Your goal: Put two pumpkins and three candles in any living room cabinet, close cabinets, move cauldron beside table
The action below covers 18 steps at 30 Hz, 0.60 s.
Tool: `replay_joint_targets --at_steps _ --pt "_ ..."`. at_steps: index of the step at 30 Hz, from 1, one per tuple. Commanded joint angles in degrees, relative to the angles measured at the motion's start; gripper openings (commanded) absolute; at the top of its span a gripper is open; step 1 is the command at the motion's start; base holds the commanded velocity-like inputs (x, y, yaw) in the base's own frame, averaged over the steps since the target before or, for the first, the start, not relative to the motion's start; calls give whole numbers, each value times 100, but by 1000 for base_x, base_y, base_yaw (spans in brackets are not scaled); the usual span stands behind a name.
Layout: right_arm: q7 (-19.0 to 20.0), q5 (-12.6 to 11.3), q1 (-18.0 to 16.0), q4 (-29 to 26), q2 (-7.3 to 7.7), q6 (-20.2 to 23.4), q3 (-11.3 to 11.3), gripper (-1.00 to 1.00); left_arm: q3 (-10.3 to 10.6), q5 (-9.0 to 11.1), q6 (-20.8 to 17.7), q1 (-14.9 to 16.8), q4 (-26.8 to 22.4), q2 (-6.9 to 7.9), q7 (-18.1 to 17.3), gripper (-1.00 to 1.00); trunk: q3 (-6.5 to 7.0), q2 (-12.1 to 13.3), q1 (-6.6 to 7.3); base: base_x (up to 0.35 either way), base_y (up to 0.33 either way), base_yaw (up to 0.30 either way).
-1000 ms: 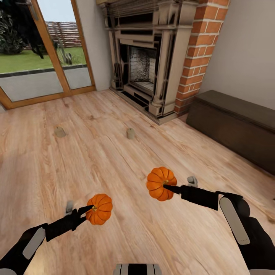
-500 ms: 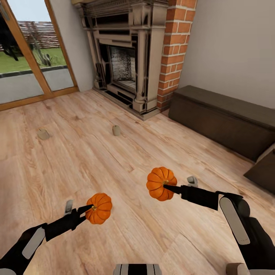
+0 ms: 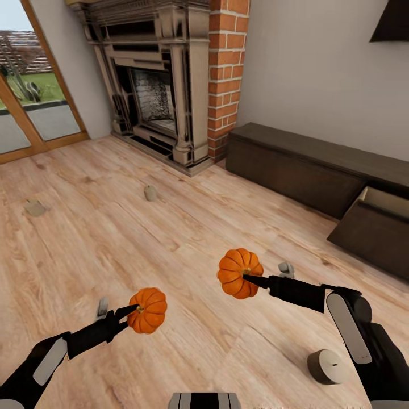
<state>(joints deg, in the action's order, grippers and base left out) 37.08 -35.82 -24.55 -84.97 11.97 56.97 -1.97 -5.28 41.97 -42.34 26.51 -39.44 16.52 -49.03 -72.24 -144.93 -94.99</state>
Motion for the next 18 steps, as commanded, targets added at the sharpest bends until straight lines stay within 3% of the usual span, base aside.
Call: replay_joint_targets --at_steps 1,12,18 --pt "27 -65 -6 -2 -2 51 -6 -100 -8 39 -46 0 -3 0 -11 -100 -4 -2 2 -8 -4 -252" --pt "27 -65 -6 -1 -2 51 -6 -100 -11 35 -51 2 11 5 -15 -100 18 -1 4 -1 -1 -252" --pt "28 -65 -6 -2 -2 51 -6 -100 -1 24 -48 1 4 -4 1 -100 160 7 20 0 0 -258"
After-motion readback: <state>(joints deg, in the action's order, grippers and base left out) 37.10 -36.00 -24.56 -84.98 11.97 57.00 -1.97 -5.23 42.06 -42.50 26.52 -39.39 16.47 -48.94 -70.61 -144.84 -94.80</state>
